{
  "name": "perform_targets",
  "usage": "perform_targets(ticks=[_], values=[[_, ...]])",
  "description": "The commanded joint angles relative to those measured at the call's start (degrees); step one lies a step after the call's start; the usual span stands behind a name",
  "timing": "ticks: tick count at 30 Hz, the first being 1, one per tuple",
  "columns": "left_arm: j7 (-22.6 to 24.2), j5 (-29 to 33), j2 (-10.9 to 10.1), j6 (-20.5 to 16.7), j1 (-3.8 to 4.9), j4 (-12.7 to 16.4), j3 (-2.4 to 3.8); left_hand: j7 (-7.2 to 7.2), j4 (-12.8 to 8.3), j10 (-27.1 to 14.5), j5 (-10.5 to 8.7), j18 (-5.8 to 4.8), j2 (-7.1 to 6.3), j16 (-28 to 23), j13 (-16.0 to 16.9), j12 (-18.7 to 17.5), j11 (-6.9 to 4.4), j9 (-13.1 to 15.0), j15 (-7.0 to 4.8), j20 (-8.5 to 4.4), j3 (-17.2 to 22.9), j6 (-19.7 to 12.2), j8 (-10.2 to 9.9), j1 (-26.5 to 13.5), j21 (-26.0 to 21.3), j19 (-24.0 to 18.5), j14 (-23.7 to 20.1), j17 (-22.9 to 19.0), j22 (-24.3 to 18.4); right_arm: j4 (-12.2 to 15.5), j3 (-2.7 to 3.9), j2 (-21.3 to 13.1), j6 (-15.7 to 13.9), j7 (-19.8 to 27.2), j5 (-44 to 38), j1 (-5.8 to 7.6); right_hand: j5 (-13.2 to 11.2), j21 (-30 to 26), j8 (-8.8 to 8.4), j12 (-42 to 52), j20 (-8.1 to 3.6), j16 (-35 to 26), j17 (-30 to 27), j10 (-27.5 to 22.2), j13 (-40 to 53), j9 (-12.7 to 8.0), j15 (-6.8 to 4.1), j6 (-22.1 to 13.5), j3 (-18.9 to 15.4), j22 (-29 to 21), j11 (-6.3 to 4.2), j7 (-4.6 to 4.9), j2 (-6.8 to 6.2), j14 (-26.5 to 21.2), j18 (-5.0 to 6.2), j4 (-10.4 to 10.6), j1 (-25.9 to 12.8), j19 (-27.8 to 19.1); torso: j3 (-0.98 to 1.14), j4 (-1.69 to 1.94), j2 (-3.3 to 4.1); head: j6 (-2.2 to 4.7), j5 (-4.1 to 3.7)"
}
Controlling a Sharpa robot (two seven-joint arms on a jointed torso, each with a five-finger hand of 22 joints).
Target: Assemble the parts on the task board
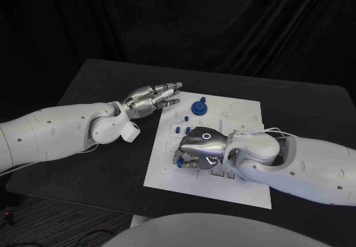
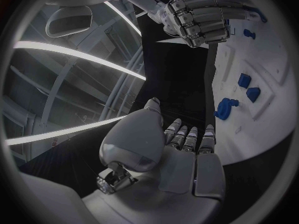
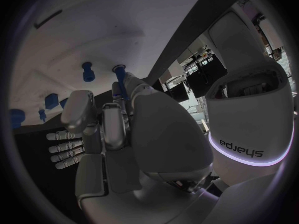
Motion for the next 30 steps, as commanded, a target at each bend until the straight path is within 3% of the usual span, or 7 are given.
perform_targets(ticks=[1,13,17,30], values=[[0.42,0.01,0.02,1.03,-0.12,0.04,0.04,0.17,-0.09,-0.04,0.23,0.04,0.40,-0.21,0.08,0.20,0.19,0.04,0.40,0.15,0.35,0.02,0.34,0.18,0.25,0.39,-0.02,-0.09,0.05,-0.29,-0.19,0.06,0.89,-1.71,-0.61,-0.36,0.02,-0.09,0.04,0.21,0.04,0.05,-0.05,1.58,0.13,-0.02,-0.36,0.28,0.29,8.10,-1.23,-0.13,0.07,1.49,-0.09,-0.10,0.77,-0.38,-0.06,0.01,-0.01,0.01,0.07],[0.17,0.01,0.04,1.23,-0.13,0.01,0.04,0.22,-0.08,-0.04,0.21,0.02,0.41,-0.21,0.08,0.21,0.20,0.06,0.54,0.24,0.33,0.13,0.37,0.16,0.27,0.43,-0.02,-0.09,0.13,-0.26,-0.19,0.18,2.28,-2.69,-0.61,-0.44,-0.45,-0.29,-0.39,-0.25,0.08,-0.06,-0.17,1.11,0.07,-0.12,-0.22,-0.20,0.41,8.05,-1.01,0.05,-0.42,1.42,-0.08,-0.11,0.25,-0.49,-0.03,0.01,0.01,0.01,0.06],[0.14,0.01,0.04,1.29,-0.13,0.01,0.04,0.27,-0.07,-0.05,0.21,0.01,0.43,-0.21,0.08,0.20,0.21,0.07,0.60,0.29,0.32,0.26,0.41,0.14,0.28,0.45,-0.02,-0.09,0.15,-0.21,-0.19,0.08,3.57,-3.48,-0.61,-0.45,-0.57,-2.06,-1.87,-0.73,0.73,-0.59,-0.88,-2.75,-0.03,-0.60,0.74,-2.47,1.02,7.61,0.17,0.93,-1.37,0.94,0.13,0.15,-0.66,-1.31,-0.05,0.00,0.00,0.01,0.16],[-0.06,0.01,0.14,1.51,-0.16,-0.15,0.04,0.32,-0.07,-0.05,0.20,0.00,0.46,-0.21,0.08,0.21,0.23,0.09,0.65,0.33,0.32,0.38,0.44,0.13,0.30,0.48,-0.02,-0.09,0.19,-0.09,-0.19,-0.67,3.63,-4.36,-0.62,-0.46,0.28,-1.95,-0.89,0.45,0.73,-0.49,-0.81,-1.30,0.30,0.12,0.38,-0.42,2.13,7.64,-0.41,0.38,-0.92,0.81,0.26,-0.67,-0.32,-1.45,0.03,-0.01,-0.01,0.01,0.19]])
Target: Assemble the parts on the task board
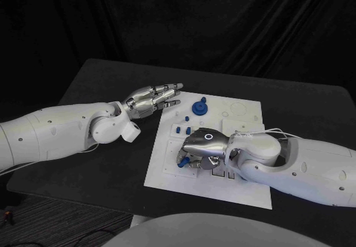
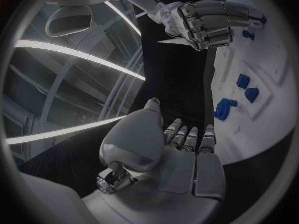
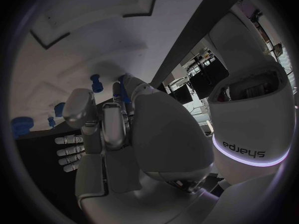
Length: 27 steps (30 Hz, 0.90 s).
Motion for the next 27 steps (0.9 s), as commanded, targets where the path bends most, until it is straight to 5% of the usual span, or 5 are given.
perform_targets(ticks=[1,18,27], values=[[0.45,0.01,0.13,1.08,-0.14,-0.01,0.04,0.11,-0.07,-0.04,0.20,-0.01,0.46,-0.21,0.09,0.21,0.24,0.05,0.24,0.12,0.32,0.18,0.22,0.13,0.30,0.26,-0.03,-0.06,0.09,0.10,-0.09,-0.18,1.33,-2.03,-0.58,-0.22,0.23,-0.05,0.31,0.26,0.00,-0.25,-0.04,0.38,0.12,0.12,-0.14,0.46,0.24,7.67,-0.02,-0.08,-0.15,0.69,0.25,-0.03,0.47,-0.32,0.02,0.02,0.00,0.01,-0.05],[0.19,0.01,0.19,1.33,-0.21,-0.13,0.04,0.16,-0.05,-0.05,0.19,-0.02,0.50,-0.21,0.08,0.20,0.28,0.05,0.32,0.19,0.31,0.17,0.24,0.08,0.31,0.29,-0.03,-0.06,0.12,0.40,-0.09,-0.45,0.30,-2.23,-0.58,-0.21,0.43,0.04,1.05,0.63,-0.24,-0.22,-0.04,1.27,0.10,0.83,-0.46,1.92,0.45,7.66,-0.41,-0.47,0.24,0.70,0.28,-0.29,-0.21,-0.34,0.05,0.04,0.00,0.01,-0.10],[0.06,0.01,0.27,1.43,-0.22,-0.16,0.04,0.18,-0.01,-0.05,0.17,-0.03,0.56,-0.21,0.09,0.21,0.31,0.04,0.36,0.22,0.32,0.16,0.24,0.04,0.34,0.33,-0.03,-0.06,0.21,0.71,-0.09,0.01,0.98,-2.53,-0.58,-0.18,-0.27,-0.95,-1.62,-0.22,0.14,-0.47,-0.42,-0.78,-0.01,0.02,0.10,-2.91,0.51,7.38,0.26,-0.22,-0.89,0.43,0.39,0.08,-2.13,-0.84,-0.03,0.04,-0.02,0.01,-0.07]])
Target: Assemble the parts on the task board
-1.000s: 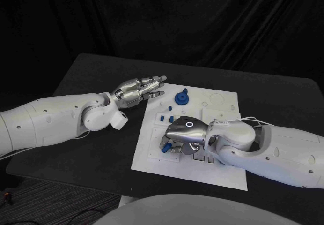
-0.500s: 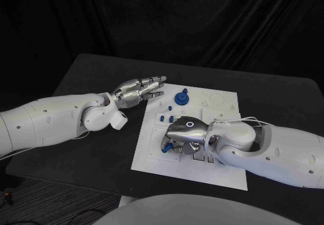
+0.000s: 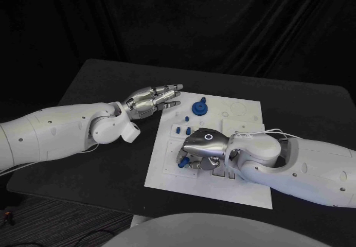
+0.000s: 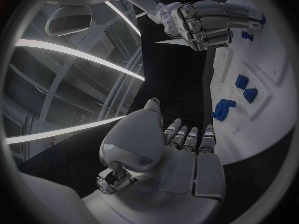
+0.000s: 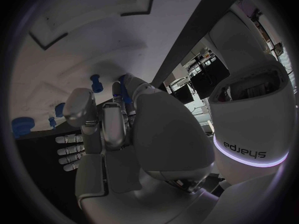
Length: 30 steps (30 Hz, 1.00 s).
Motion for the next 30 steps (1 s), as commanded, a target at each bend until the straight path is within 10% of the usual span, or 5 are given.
perform_targets(ticks=[1,4,21,30], values=[[0.49,0.01,0.13,1.03,-0.13,0.01,0.04,0.20,0.03,-0.05,0.16,-0.03,0.61,-0.21,0.09,0.21,0.33,0.06,0.42,0.25,0.32,0.16,0.24,0.01,0.36,0.36,-0.03,-0.10,0.10,0.15,-0.04,0.26,0.76,-1.55,-0.54,-0.18,-0.70,-0.50,-0.90,-0.01,0.17,-0.20,-0.11,-0.45,-0.01,-0.76,0.13,-2.82,0.32,7.37,-0.15,-0.38,-0.43,0.41,0.41,0.42,-0.92,-0.46,-0.07,0.02,0.00,0.00,0.05],[0.45,0.01,0.18,1.09,-0.14,0.00,0.04,0.20,0.03,-0.05,0.16,-0.03,0.61,-0.21,0.09,0.21,0.33,0.06,0.42,0.25,0.32,0.16,0.24,0.01,0.36,0.36,-0.03,-0.10,0.10,0.11,-0.04,0.45,0.74,-1.58,-0.54,-0.18,-1.21,-0.81,-0.84,0.16,0.27,-0.27,-0.25,-0.67,0.05,-1.67,0.23,-7.08,0.59,7.29,-0.09,-1.91,-0.96,0.30,0.48,0.59,-1.41,-0.62,-0.07,0.02,-0.01,0.00,0.11],[0.34,0.01,0.28,1.33,-0.22,-0.18,0.04,0.21,0.06,-0.05,0.15,-0.04,0.66,-0.21,0.09,0.21,0.36,0.06,0.46,0.28,0.32,0.17,0.25,-0.02,0.37,0.39,-0.03,-0.10,0.14,-0.02,-0.04,0.70,0.98,-1.83,-0.53,-0.17,-2.63,-3.13,-0.73,-0.10,1.24,-1.01,-1.44,-5.85,0.10,-1.64,1.35,-9.45,-0.90,6.75,1.28,-3.18,-1.96,-0.67,0.79,1.15,-3.64,-1.78,-0.08,0.11,-0.02,0.00,0.17],[0.29,0.01,0.06,1.27,-0.25,-0.10,0.04,0.26,0.10,-0.02,0.14,-0.05,0.72,-0.21,0.10,0.23,0.41,0.06,0.55,0.36,0.32,0.23,0.27,-0.08,0.40,0.45,-0.03,-0.10,0.23,0.85,-0.04,-0.91,-3.40,-0.73,-0.53,0.40,-4.68,-8.80,-0.67,0.56,1.00,-2.77,-4.20,-19.54,0.14,-1.78,0.75,-18.03,-9.94,5.57,2.30,-5.31,-3.11,-3.21,1.64,4.39,-5.70,-4.67,-0.06,-0.02,0.01,0.00,0.14]])
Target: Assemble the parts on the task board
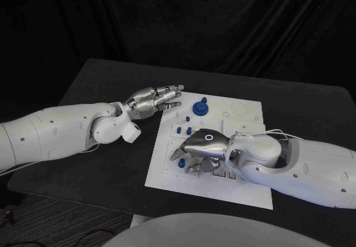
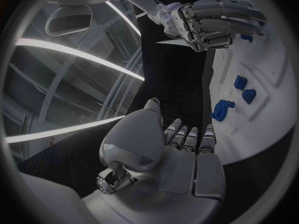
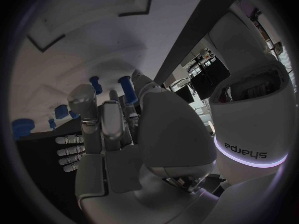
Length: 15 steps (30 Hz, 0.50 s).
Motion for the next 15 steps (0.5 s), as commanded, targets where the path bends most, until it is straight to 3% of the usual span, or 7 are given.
perform_targets(ticks=[1,2,8,10,11,12,15], values=[[0.57,0.01,-0.08,0.88,-0.12,0.10,0.04,0.26,0.10,-0.02,0.14,-0.05,0.72,-0.21,0.10,0.23,0.41,0.08,0.55,0.15,0.32,0.23,0.28,-0.08,0.39,0.24,-0.02,-0.06,0.09,0.74,0.01,-0.84,-4.61,0.06,-0.41,0.61,-0.21,-0.88,0.04,0.77,0.08,-0.16,-0.40,-2.84,-0.03,-0.02,0.17,-1.90,-2.45,5.53,0.30,-0.21,-1.34,-0.57,0.75,3.09,0.38,-0.50,0.03,-0.08,0.03,0.00,-0.16],[0.58,0.01,-0.10,0.86,-0.12,0.11,0.04,0.26,0.10,-0.02,0.14,-0.05,0.72,-0.21,0.10,0.23,0.41,0.08,0.55,0.15,0.32,0.23,0.28,-0.08,0.39,0.24,-0.02,-0.06,0.09,0.94,0.01,-1.12,-5.37,0.27,-0.41,0.83,-0.10,-0.85,0.10,1.38,0.09,-0.06,-0.41,-3.68,0.04,0.00,0.45,-2.29,-3.42,5.58,0.39,-0.15,-2.18,-0.67,0.80,5.60,0.84,-0.49,0.03,-0.05,0.04,0.00,-0.26],[0.64,0.01,-0.36,0.72,-0.13,0.25,0.04,0.26,0.10,-0.02,0.14,-0.05,0.72,-0.21,0.10,0.23,0.41,0.08,0.55,0.15,0.32,0.23,0.28,-0.08,0.39,0.24,-0.02,-0.06,0.09,4.17,0.02,-5.18,-11.51,1.93,4.30,4.28,0.36,-1.66,-0.11,3.39,0.38,0.13,-0.54,-5.65,0.10,-0.21,0.49,-5.35,-6.64,5.48,0.63,-0.43,-5.01,-0.99,0.81,5.77,-8.15,-0.84,0.06,-0.05,0.04,0.00,-0.76],[0.64,0.01,-0.51,0.64,-0.13,0.35,0.04,0.26,0.10,-0.02,0.14,-0.05,0.72,-0.21,0.10,0.23,0.41,0.08,0.55,0.15,0.32,0.23,0.28,-0.08,0.39,0.24,-0.02,-0.06,0.09,5.78,0.02,-7.46,-13.15,2.44,8.85,6.50,0.45,-1.91,-0.17,3.54,0.44,0.13,-0.57,-5.71,0.11,-0.25,0.62,-5.72,-6.94,5.43,0.75,-0.20,-5.51,-1.02,0.83,5.83,-9.27,-0.93,0.05,-0.06,0.06,0.00,-0.95],[0.65,0.01,-0.59,0.58,-0.13,0.39,0.04,0.26,0.10,-0.02,0.14,-0.05,0.72,-0.21,0.10,0.23,0.41,0.08,0.55,0.15,0.32,0.23,0.28,-0.08,0.39,0.24,-0.02,-0.06,0.09,6.62,0.02,-8.79,-13.84,2.69,11.48,7.79,1.82,-1.53,-0.25,4.40,0.72,0.65,0.05,-5.12,0.29,-0.30,1.14,-6.34,-11.01,5.54,0.88,0.55,-4.20,-0.76,0.66,5.78,-12.37,-0.77,0.06,-0.08,0.07,0.00,-1.07],[0.64,0.01,-0.64,0.51,-0.13,0.41,0.04,0.26,0.10,-0.02,0.14,-0.05,0.72,-0.21,0.10,0.23,0.41,0.08,0.55,0.15,0.32,0.23,0.28,-0.08,0.39,0.24,-0.02,-0.06,0.09,7.20,0.01,-9.88,-14.30,2.94,13.61,8.87,1.82,-1.53,-0.25,4.40,0.72,0.65,0.05,-5.12,0.29,-0.30,1.14,-6.34,-11.01,5.54,0.88,0.55,-4.20,-0.76,0.66,5.78,-12.37,-0.77,0.05,-0.11,0.06,0.00,-1.13],[0.68,0.01,-0.80,0.20,-0.13,0.44,0.04,0.28,0.10,0.01,0.15,-0.06,0.72,-0.21,0.11,0.25,0.43,0.08,0.58,0.18,0.31,0.28,0.29,-0.09,0.41,0.27,-0.02,-0.06,0.14,8.59,0.01,-13.41,-15.48,3.56,20.62,12.24,3.35,-1.87,0.37,7.53,1.55,0.81,-0.07,-2.14,1.26,0.06,2.30,-3.77,-9.62,5.50,0.87,2.83,1.01,-1.07,0.52,5.57,-16.89,-1.00,0.03,-0.13,0.04,0.00,-1.52]])
